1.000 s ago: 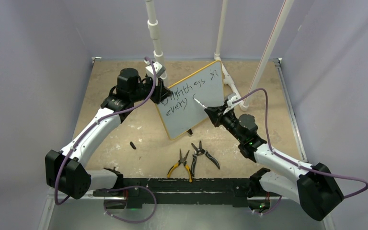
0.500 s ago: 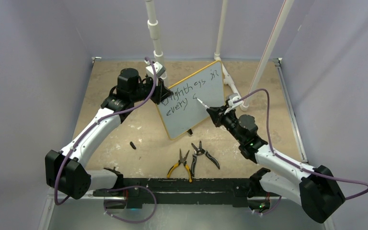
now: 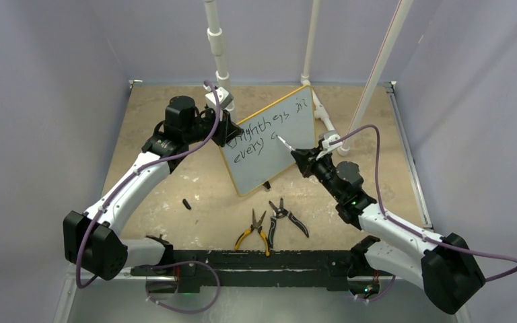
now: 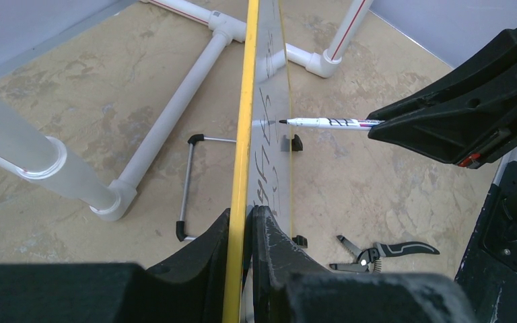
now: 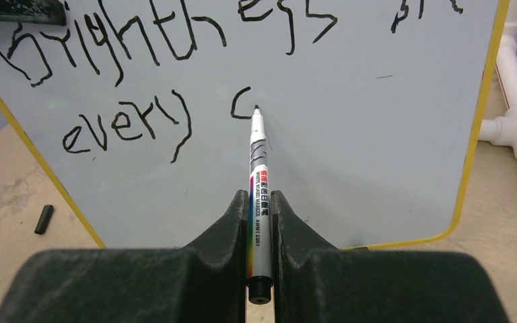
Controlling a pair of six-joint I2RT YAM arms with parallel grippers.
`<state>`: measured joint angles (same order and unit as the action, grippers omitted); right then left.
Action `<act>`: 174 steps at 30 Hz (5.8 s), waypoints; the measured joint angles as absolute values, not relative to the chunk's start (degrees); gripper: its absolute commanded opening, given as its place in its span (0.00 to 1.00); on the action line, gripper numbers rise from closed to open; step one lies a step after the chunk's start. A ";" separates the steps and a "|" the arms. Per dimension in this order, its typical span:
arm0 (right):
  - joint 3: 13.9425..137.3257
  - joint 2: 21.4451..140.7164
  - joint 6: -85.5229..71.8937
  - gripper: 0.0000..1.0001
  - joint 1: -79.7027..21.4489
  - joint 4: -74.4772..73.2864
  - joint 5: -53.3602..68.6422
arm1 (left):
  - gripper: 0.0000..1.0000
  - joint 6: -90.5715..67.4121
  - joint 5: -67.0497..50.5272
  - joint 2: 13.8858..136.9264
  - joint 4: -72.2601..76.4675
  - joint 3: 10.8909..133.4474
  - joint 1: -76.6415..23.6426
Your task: Write a sentence on the whiteboard
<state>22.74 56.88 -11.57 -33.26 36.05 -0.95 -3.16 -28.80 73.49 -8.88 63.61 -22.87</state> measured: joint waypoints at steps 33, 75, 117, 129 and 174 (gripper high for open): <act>22.76 58.50 -12.71 0.00 -33.28 36.71 -1.69 | 0.00 -3.16 -28.56 73.32 -8.88 63.51 -22.92; 23.57 59.99 -11.97 0.00 -33.43 38.63 -1.74 | 0.00 -3.16 -28.10 73.25 -8.84 63.42 -22.92; 20.08 51.13 -15.05 0.00 -25.34 37.85 5.54 | 0.75 1.58 -18.20 83.40 -13.26 81.89 -28.82; 19.38 53.08 -14.00 0.00 -25.32 41.58 5.91 | 0.63 2.22 -17.56 92.68 -16.80 87.57 -30.44; 22.33 64.10 -12.82 0.00 -25.32 47.90 8.29 | 0.00 2.59 -19.68 93.21 -16.91 87.31 -31.03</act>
<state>22.33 64.10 -12.82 -25.32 47.90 8.29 2.59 -19.68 93.21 -16.91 87.31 -31.03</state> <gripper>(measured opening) 0.131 0.140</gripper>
